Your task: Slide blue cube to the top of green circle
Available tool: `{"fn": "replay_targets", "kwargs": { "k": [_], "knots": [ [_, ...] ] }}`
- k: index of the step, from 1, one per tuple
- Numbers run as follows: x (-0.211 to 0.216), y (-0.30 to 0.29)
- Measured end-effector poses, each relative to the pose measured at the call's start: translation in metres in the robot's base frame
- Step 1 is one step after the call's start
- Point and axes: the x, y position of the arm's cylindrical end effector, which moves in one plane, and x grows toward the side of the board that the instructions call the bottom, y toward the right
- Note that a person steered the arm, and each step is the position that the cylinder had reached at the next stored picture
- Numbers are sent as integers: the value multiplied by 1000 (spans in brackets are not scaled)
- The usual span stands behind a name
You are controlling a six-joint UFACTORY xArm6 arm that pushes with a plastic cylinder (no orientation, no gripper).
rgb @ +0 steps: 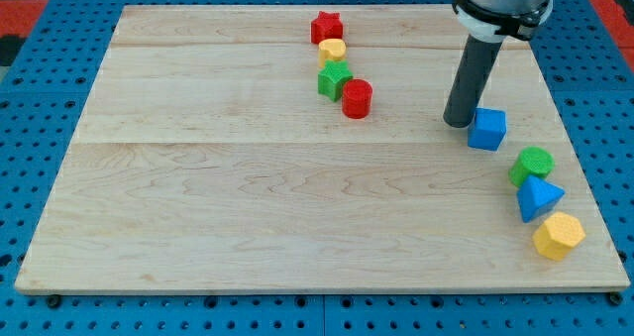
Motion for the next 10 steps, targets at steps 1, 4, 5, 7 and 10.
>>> {"fn": "replay_targets", "kwargs": {
  "k": [1, 4, 5, 7, 10],
  "knots": [
    [-3, 19],
    [2, 38],
    [2, 42],
    [1, 52],
    [-18, 65]
  ]
}}
